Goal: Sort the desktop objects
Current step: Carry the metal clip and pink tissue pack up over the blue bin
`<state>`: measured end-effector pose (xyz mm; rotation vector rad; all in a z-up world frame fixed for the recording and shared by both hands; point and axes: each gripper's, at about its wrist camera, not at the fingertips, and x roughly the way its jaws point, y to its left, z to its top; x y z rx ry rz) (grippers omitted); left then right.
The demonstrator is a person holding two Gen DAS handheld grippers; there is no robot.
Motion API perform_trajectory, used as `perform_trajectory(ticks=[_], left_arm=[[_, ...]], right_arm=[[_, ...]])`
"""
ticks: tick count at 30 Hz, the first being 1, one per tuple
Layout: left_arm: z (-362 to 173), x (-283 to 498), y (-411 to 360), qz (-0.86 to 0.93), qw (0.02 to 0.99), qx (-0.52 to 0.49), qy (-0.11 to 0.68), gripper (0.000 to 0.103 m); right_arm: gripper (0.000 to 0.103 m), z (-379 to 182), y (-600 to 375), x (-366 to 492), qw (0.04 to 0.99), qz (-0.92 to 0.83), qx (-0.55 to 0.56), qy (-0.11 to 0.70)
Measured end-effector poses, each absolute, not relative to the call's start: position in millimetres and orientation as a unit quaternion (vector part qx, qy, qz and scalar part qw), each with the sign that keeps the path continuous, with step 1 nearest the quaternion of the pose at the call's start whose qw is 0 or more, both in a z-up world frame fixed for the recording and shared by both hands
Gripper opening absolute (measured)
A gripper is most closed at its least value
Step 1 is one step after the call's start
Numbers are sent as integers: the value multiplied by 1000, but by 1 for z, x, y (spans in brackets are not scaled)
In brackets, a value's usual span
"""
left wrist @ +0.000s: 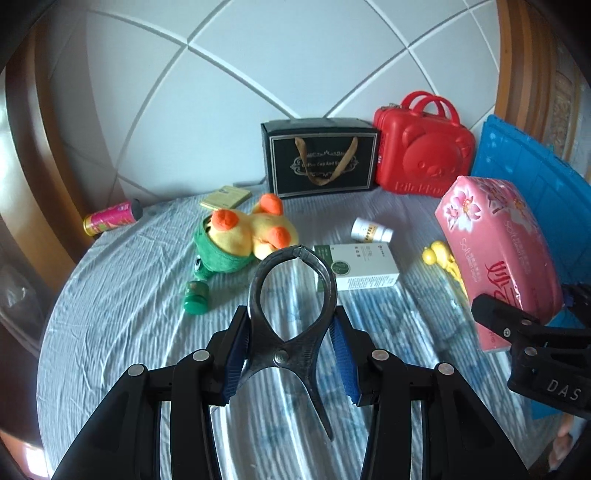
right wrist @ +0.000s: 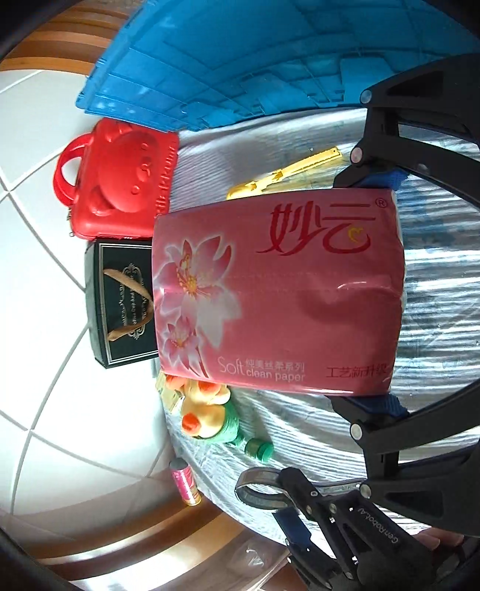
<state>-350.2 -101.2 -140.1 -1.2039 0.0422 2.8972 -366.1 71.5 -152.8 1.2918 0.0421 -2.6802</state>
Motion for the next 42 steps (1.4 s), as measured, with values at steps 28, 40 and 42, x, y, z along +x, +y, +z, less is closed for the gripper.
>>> perform_trajectory(ticks=[28,40,42], left_arm=[[40,-256,256,965,179,-191,17,43],[6,-260,334,948,163,-268,59,43],[4,-260,335,947,157,-273,58,50]], right_arm=[[83,35,383,-217,-98,-961,256,31],[83,1,469,-221,-93,-951,295,14],[83,0,468,-224,-87,-951,295,13]])
